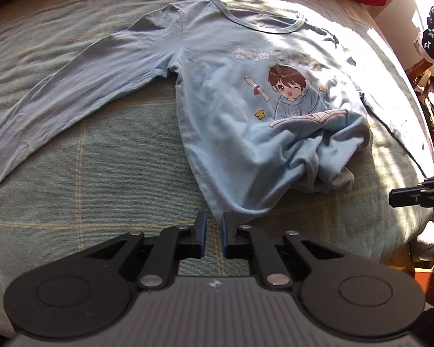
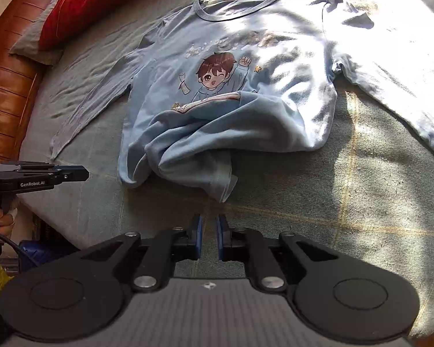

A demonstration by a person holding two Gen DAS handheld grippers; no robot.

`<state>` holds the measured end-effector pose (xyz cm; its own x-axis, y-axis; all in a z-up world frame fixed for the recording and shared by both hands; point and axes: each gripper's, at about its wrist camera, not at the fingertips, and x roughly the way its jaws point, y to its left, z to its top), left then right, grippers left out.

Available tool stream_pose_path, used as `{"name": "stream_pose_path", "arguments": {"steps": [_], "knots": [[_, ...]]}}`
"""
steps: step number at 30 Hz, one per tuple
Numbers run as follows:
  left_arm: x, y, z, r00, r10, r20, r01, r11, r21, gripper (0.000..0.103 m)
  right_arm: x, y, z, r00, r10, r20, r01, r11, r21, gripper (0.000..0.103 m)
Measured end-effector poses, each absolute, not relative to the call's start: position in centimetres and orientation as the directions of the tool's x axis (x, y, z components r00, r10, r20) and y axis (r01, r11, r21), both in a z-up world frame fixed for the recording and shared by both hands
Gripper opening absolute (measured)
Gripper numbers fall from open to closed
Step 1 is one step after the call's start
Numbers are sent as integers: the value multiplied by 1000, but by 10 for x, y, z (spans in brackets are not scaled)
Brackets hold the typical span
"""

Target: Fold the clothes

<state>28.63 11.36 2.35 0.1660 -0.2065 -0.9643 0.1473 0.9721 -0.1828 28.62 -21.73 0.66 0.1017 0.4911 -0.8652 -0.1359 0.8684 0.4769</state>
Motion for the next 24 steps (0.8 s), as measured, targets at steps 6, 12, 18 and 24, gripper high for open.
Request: {"name": "stream_pose_path", "arguments": {"steps": [6,12,18,24], "knots": [[265,93,54,217,-108,-970,65,993,-96,20,303,-253,36,173,501,-848,-260,854,451,21],[230,68,70,234,10,-972,13,1000,14,22,304,-290,35,155,507,-848,-371,825,426,22],[222,55,76,253,34,-967,131,989,69,30,287,-302,32,157,490,-857,-433,814,386,30],[242,78,58,284,-20,-959,210,977,41,31,260,-312,19,232,455,-860,-277,878,390,35]]}}
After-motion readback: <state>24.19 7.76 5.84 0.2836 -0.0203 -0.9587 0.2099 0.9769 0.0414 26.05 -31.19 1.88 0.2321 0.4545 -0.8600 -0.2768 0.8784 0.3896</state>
